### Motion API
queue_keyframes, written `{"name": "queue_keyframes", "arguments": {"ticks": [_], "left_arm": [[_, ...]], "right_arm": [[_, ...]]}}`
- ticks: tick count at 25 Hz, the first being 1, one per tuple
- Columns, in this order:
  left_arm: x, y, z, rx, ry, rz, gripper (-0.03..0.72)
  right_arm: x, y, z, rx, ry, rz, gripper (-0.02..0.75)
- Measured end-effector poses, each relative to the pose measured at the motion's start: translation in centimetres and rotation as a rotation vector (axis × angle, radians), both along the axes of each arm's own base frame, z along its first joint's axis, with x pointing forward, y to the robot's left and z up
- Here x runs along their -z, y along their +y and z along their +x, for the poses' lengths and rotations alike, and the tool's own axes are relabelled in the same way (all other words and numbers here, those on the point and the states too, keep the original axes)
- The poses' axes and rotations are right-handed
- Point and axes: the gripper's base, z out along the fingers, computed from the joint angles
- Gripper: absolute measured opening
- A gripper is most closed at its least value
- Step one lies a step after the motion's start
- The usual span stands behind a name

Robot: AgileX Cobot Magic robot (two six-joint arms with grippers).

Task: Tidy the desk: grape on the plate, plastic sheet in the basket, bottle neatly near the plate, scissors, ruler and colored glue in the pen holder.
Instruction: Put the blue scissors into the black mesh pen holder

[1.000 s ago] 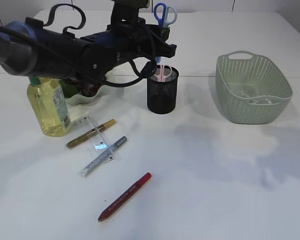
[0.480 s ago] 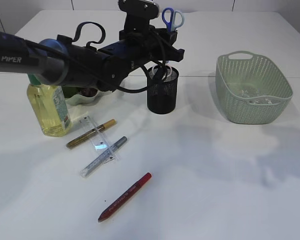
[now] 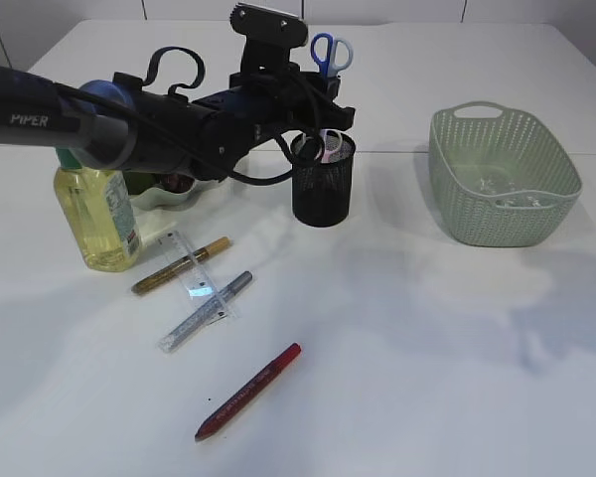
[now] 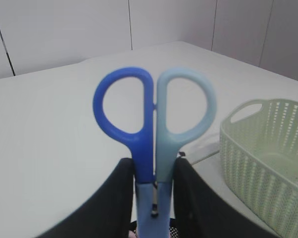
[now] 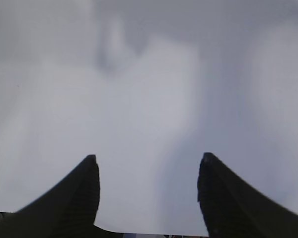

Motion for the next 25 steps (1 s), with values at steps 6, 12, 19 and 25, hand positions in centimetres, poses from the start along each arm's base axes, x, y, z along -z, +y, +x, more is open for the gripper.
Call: {"name": "queue_keyframes", "arguments": {"ticks": [6,12,19,25], "left_arm": [[1.0,-0.1,0.1,-0.001,0.020,0.009,0.193],[2.0,-0.1,0.2,-0.002,0.040,0.015,0.194],[2.0,-0.1,0.2,-0.003,0.045,0.008,0.195],[2.2,-0.1,0.2,-0.003,0.062,0.019,0.201]], "right_arm": [[0.0,0.0,0.0,0.000,-0.002,0.000,0.494],[0.0,0.0,0.0,0.001,-0.004,-0.001,0.494],[0.0,0.0,0.0,0.001,-0.004,-0.001,0.494],[0.0,0.0,0.0,0.001,-0.004,-0.001,0.494]]}}
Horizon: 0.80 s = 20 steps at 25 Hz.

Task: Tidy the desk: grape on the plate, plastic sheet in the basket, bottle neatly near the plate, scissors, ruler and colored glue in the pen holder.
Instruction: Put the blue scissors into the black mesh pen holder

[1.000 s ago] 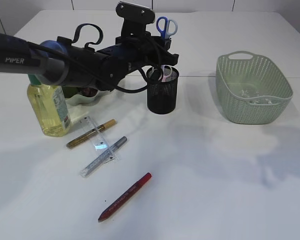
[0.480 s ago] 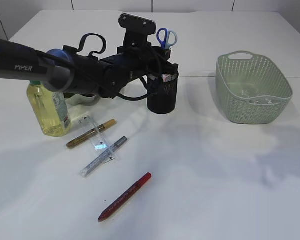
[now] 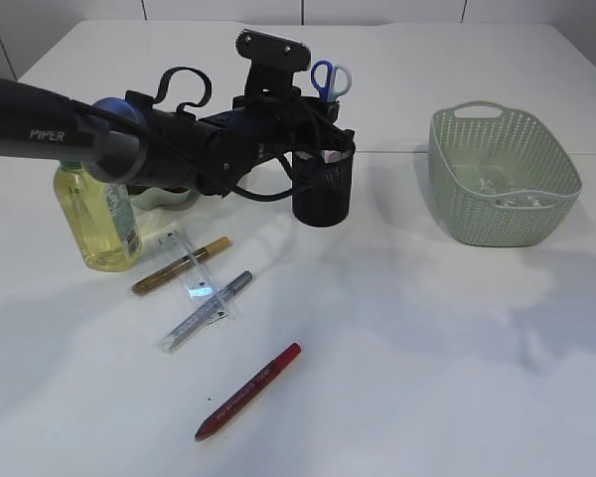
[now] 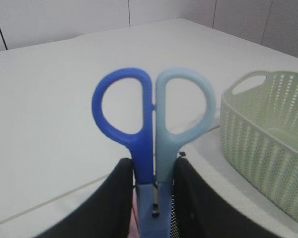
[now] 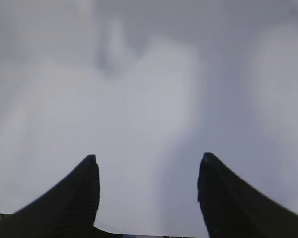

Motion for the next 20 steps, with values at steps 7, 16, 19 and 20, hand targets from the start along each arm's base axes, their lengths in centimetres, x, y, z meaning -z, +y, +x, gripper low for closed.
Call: {"name": "queue_keyframes", "arguments": {"ticks": [7,16,19,20], "left_arm": [[0.10,0.01,-0.02,0.000,0.010,0.006,0.216],[0.24,0.02,-0.05,0.001,0.023,0.014,0.235],[0.16,0.08,-0.14,0.001,0.047,0.029,0.237],[-0.11,0.12,-0.21,0.002,0.056,0.035,0.238]], "right_arm": [[0.00,0.00,0.01,0.000,-0.001,0.000,0.494],[0.00,0.00,0.01,0.000,-0.001,0.000,0.494],[0.00,0.00,0.02,0.000,-0.002,0.000,0.494],[0.00,0.00,0.02,0.000,-0.002,0.000,0.494]]}}
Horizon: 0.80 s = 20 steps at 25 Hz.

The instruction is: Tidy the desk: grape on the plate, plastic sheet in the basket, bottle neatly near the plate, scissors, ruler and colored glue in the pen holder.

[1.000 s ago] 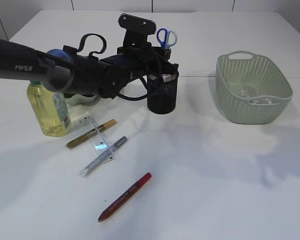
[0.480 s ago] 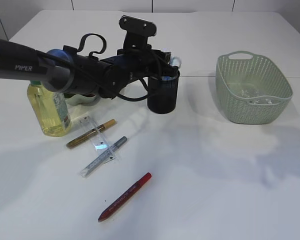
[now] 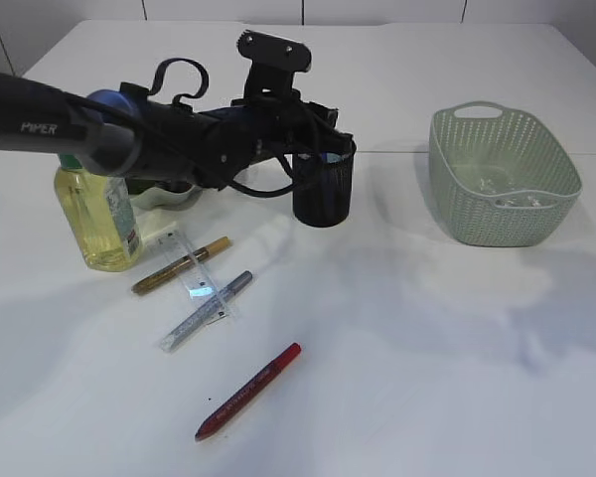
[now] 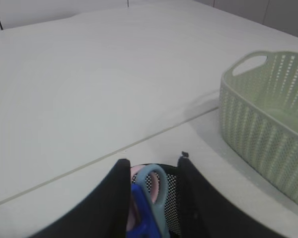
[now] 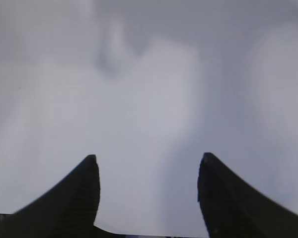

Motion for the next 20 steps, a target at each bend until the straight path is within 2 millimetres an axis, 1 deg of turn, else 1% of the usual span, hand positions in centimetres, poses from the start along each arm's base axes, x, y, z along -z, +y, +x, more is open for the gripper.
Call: {"name": "queue_keyframes", "arguments": {"ticks": [2,5,11,17,20], "left_arm": [[-0.7,0.1,-0.2,0.001,0.026,0.016,0.239],[-2.9,0.4,-0.7,0.003,0.049,0.029,0.240],[-9.0,1.6,-2.6,0.001,0.095,0.032,0.251],[-15.0,3.3,-5.5,0.010,0.140,0.058,0.347],[-17.7,4.5,-7.3,0.013,0.173,0.078,0.370]], "right_arm": [[0.0,0.1,0.0,0.007,-0.003,0.017,0.494],[-0.1,0.5,0.1,0.019,-0.003,0.054,0.494],[-0.2,1.1,-0.2,0.032,0.026,0.122,0.494],[-0.7,2.2,0.2,0.017,-0.014,0.253,0.494],[-1.2,2.9,0.5,-0.015,-0.040,0.276,0.494]]}}
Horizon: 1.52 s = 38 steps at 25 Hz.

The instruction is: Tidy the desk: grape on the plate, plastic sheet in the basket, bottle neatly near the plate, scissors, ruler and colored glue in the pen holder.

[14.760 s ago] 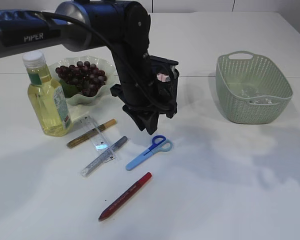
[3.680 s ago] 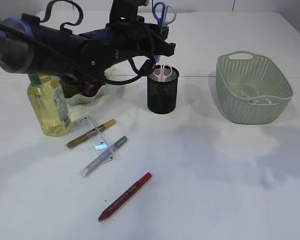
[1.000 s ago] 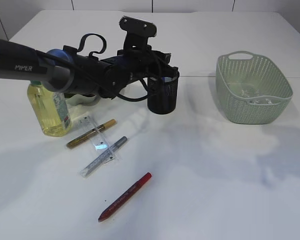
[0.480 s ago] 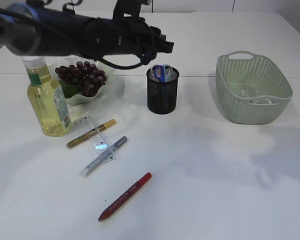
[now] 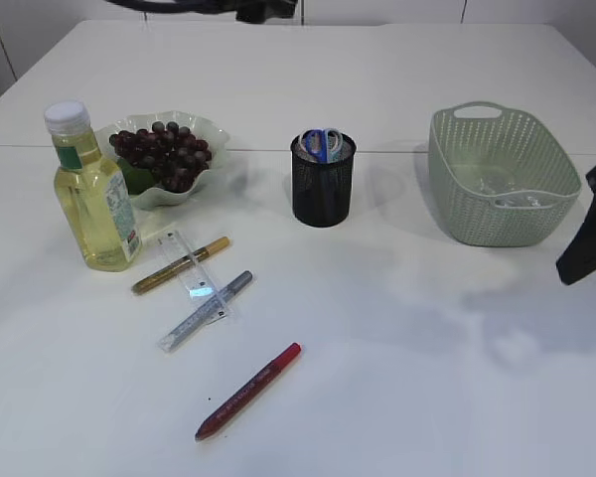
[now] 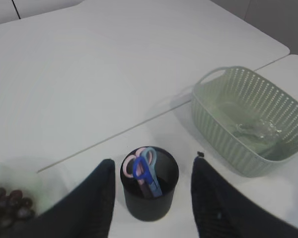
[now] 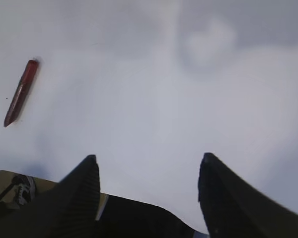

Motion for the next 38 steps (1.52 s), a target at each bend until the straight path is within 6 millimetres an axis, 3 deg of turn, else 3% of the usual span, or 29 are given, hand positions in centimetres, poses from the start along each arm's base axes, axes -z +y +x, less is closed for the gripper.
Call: {"name": "queue_keyframes", "arguments": {"ticks": [5,10,14,18,24,31,38], "left_arm": [[-3.7,3.6,-2.5,-0.056,0.092,0.006,0.377],[-6.4,7.8,-4.2,-0.159,0.169,-0.015,0.377],[-7.3,10.9,-5.2,-0.243,0.240,-0.011,0.377],[-6.6,13.3,-5.8,-0.309,0.374,0.055,0.377],[-5.5,14.6,-7.1,-0.346,0.552,0.189,0.377],[-5.6,14.9,-7.4,-0.355,0.564,0.202,0.377],[-5.6,14.9,-7.5,-0.357,0.563,0.206,0.377]], "right_arm": [[-1.4,2.9,0.6,-0.111,-0.062,0.028,0.494],[-3.6,7.8,1.0,-0.271,-0.174,0.038,0.494],[-5.2,11.4,1.9,-0.357,-0.269,0.062,0.494],[-5.7,14.6,3.1,-0.437,-0.300,0.084,0.494],[-3.4,18.7,4.7,-0.520,-0.244,0.108,0.494],[-0.1,19.8,6.6,-0.509,-0.217,0.113,0.493],[1.2,22.2,8.6,-0.525,-0.241,0.010,0.493]]}}
